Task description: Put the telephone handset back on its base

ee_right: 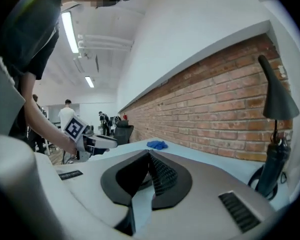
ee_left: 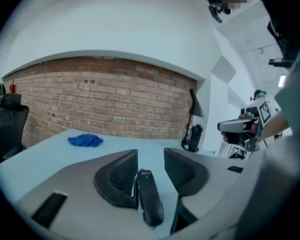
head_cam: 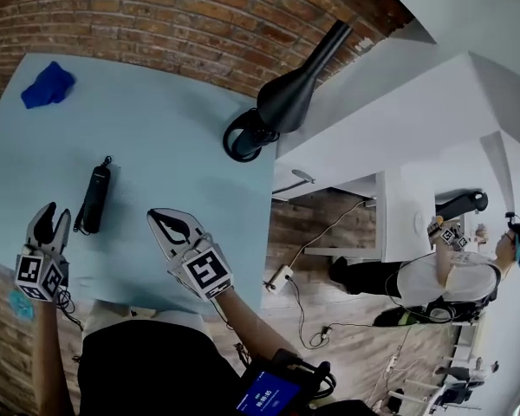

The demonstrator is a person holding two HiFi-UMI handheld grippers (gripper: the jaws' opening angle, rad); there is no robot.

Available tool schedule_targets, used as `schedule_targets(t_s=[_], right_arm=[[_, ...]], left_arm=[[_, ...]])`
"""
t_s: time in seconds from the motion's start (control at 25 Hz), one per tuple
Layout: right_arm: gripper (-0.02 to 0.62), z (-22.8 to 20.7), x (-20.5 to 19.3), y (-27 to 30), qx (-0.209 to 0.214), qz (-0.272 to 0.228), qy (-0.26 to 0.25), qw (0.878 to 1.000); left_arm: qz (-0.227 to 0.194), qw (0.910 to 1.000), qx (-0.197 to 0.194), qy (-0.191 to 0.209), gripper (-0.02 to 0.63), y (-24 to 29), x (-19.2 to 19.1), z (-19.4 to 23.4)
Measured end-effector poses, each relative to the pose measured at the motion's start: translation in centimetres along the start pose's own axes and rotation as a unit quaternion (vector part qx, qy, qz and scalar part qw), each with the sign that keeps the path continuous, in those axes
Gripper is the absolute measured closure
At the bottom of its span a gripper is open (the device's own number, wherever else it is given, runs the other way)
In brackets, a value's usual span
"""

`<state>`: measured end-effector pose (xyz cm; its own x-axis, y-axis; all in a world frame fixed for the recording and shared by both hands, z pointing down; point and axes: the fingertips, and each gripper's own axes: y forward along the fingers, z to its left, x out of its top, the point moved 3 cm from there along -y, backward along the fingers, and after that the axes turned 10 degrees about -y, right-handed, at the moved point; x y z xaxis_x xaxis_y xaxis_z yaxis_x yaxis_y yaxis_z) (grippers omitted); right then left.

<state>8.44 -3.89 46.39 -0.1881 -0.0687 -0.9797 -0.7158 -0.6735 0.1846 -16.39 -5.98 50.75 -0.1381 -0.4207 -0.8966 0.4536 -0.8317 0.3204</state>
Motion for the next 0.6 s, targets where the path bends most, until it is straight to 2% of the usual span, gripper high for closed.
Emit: schedule_targets(t_s=[0.12,0.32,0.44,0.48,0.6], right_arm=[[0.583,0.1,4.8,2.5,-0.011,-0.037,-0.042,0.998],[0.583,2.6,12.4,5.4,-0.041,-0.108,-0.068,0.991],[0.583,5.6,14.4,7.3,-0.042,-0.113,-0.061,0.991],[0.583,6.7,14.4,7.9,-0.04,-0.106,-0.057,0.992],[0.584,9.7,13.2,9.5,-0.03,-0.089,-0.057,0.994]], left_arm=[[-0.081,0.996,-0.035,0.019,0.453,-2.1,6.9,0.1],[-0.161,0.98,-0.092,0.072,0.508,-6.3,15.6,-0.1],[-0.171,0.9742,-0.119,0.087,0.509,-8.0,16.5,0.7],[-0.165,0.975,-0.12,0.089,0.509,-8.3,16.0,1.2],[-0.137,0.9812,-0.101,0.09,0.567,-8.9,13.4,2.8]])
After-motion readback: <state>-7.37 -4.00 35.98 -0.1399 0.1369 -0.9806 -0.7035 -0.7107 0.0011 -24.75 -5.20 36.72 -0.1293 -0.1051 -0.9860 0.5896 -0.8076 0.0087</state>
